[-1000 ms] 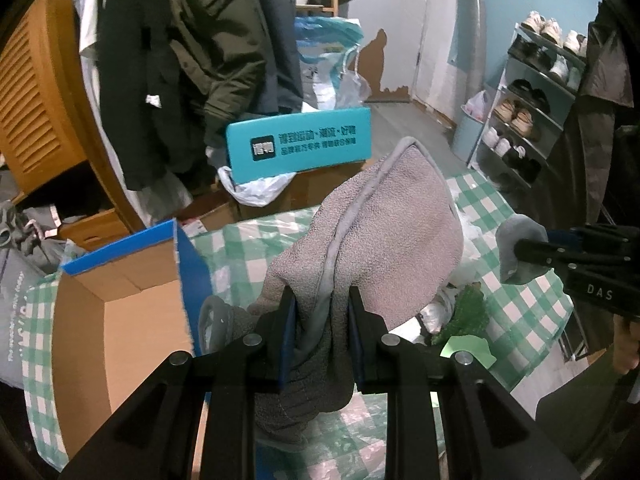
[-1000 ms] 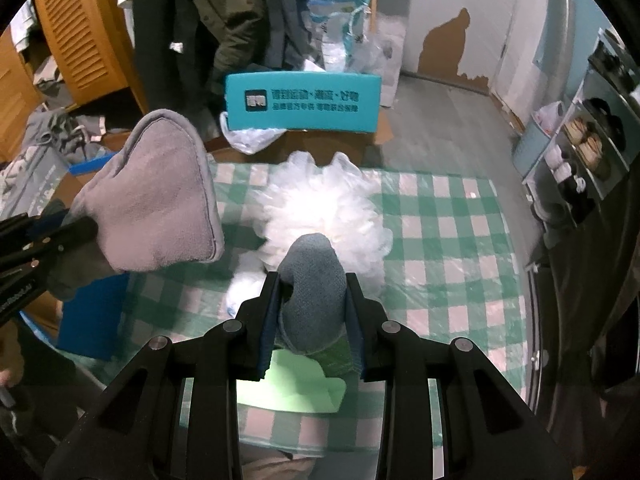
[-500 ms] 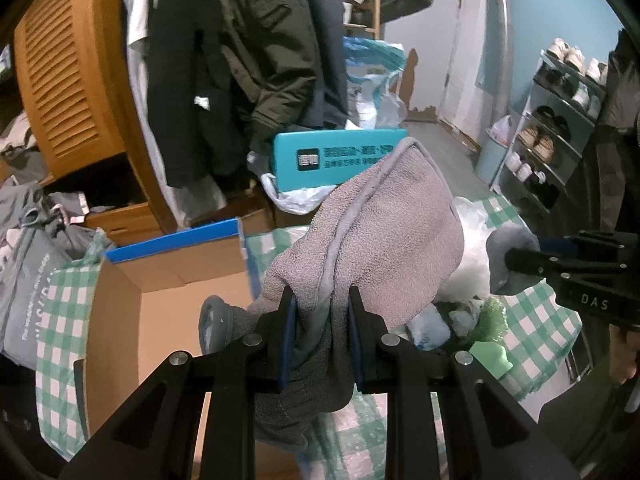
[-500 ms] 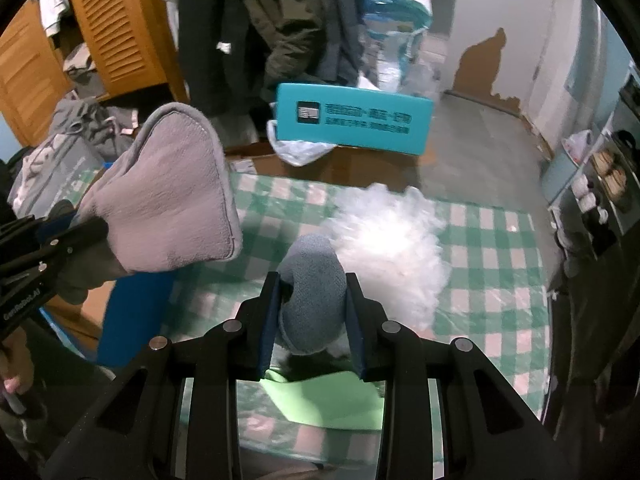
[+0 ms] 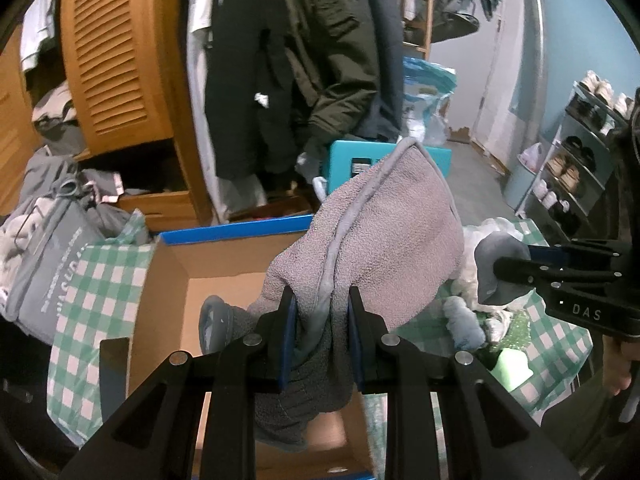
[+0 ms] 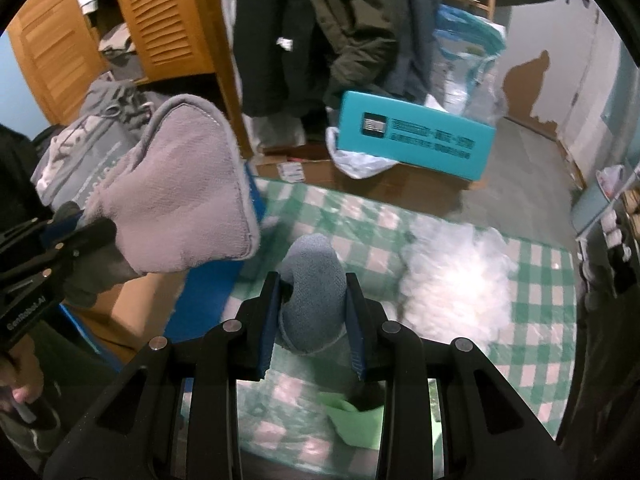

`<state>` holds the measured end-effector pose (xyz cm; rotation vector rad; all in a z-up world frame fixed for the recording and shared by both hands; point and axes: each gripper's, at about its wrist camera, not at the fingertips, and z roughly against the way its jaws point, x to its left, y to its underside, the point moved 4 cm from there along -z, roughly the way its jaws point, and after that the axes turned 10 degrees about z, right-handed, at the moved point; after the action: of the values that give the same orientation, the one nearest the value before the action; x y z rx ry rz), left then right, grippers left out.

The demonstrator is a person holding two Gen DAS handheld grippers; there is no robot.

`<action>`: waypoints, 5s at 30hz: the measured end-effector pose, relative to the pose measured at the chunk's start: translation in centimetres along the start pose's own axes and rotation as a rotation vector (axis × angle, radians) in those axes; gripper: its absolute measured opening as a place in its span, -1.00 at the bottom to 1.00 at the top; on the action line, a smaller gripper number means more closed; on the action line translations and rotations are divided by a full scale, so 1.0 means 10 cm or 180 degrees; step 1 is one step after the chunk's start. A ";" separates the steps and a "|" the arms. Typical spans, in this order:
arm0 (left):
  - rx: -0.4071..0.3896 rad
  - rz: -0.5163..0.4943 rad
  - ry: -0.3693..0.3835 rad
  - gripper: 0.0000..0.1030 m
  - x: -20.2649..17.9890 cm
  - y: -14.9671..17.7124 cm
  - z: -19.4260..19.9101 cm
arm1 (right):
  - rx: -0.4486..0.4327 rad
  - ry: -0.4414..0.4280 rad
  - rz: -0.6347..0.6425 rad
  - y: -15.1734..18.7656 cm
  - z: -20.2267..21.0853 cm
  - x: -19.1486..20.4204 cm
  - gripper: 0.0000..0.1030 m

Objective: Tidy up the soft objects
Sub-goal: 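Lower the grey fabric item into the cardboard box and open both grippers, then move both tools back toward the remaining items on the table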

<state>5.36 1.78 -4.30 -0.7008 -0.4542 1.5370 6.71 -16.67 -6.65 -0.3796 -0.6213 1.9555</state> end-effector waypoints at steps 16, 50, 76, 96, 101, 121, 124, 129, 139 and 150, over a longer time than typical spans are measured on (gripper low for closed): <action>0.0071 0.0401 -0.0315 -0.55 0.76 0.10 -0.04 | 0.0153 -0.0318 0.0364 -0.36 -0.45 0.85 -0.41; 0.0238 0.0690 -0.0693 0.35 1.16 0.23 -0.27 | 0.0389 -0.0580 0.0404 -0.39 -0.85 1.29 0.30; 0.0306 0.0094 -0.0384 0.50 0.23 0.24 -0.35 | 0.0335 -0.0249 0.0033 0.02 -0.53 0.48 0.43; 0.0494 -0.0415 -0.0046 0.51 -0.73 0.45 -0.48 | 0.0435 0.0092 -0.0464 0.75 -0.26 -0.37 0.43; 0.0602 -0.0507 -0.0004 0.52 -0.91 0.52 -0.61 | 0.0487 0.0134 -0.0582 0.94 -0.24 -0.53 0.43; 0.1086 -0.0679 -0.0071 0.52 -1.29 0.97 -1.10 | 0.0992 0.0041 -0.0858 1.75 -0.60 -0.86 0.43; 0.1129 -0.0681 -0.0071 0.52 -1.31 1.00 -1.16 | 0.1076 0.0050 -0.0846 1.84 -0.66 -0.88 0.43; 0.1187 -0.0676 -0.0072 0.52 -1.34 1.03 -1.24 | 0.1149 0.0046 -0.0873 1.93 -0.73 -0.92 0.43; 0.1287 -0.0715 -0.0082 0.52 -1.37 1.13 -1.36 | 0.1257 -0.0023 -0.0861 2.05 -0.86 -0.92 0.43; 0.1318 -0.0727 -0.0070 0.52 -1.41 1.14 -1.41 | 0.1224 -0.0103 -0.0782 2.07 -0.71 -0.91 -0.77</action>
<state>6.19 -15.09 -19.97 -0.2990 -0.2115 1.3650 -0.80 -30.51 -24.41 -0.0294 -0.2844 1.7951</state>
